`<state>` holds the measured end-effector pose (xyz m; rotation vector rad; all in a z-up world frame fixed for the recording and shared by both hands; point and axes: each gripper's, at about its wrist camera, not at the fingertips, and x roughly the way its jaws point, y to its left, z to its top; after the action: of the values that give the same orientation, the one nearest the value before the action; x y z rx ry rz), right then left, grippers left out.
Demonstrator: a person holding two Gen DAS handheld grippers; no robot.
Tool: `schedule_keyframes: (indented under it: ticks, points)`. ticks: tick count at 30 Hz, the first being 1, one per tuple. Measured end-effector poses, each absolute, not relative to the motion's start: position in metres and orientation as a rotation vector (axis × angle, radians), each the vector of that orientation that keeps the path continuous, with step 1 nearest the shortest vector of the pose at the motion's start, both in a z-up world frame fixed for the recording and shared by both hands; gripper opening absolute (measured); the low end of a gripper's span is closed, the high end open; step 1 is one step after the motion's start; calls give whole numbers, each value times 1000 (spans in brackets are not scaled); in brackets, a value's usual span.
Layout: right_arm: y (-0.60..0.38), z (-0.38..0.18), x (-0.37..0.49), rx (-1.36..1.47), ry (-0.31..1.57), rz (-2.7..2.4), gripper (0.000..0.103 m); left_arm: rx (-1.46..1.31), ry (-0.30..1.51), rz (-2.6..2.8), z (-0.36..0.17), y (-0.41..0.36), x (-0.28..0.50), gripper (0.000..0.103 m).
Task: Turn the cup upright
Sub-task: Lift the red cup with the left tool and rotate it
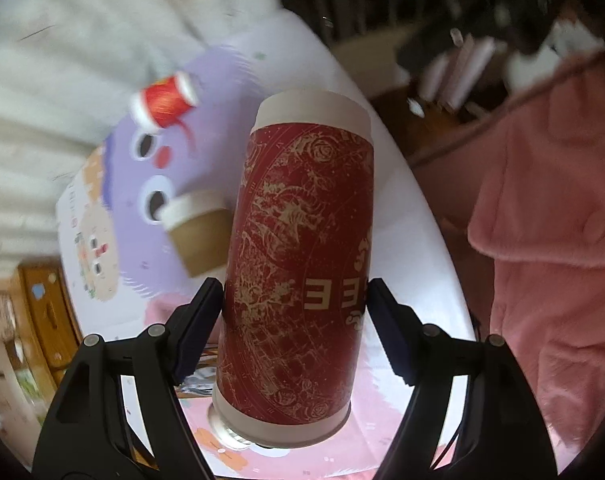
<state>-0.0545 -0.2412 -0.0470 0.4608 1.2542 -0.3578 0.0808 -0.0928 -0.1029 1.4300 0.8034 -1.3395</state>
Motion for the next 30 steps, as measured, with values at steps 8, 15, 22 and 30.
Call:
schedule_keyframes:
  ticks: [8,15,22,30]
  points:
    - [-210,-53,-75,469,1262,-384,103,1519,738,-1472,-152,-63,48,72]
    - [-194,-60,-91,441,1314,-379,103,1653,655,-1546,-176,-53,43,72]
    - [-179,-64,-94,361,1354,-385,103,1771,564,-1607,-191,-46,35,72]
    - [-168,-71,-87,320,1391,-355,103,1817,526,-1645,-196,-46,38,73]
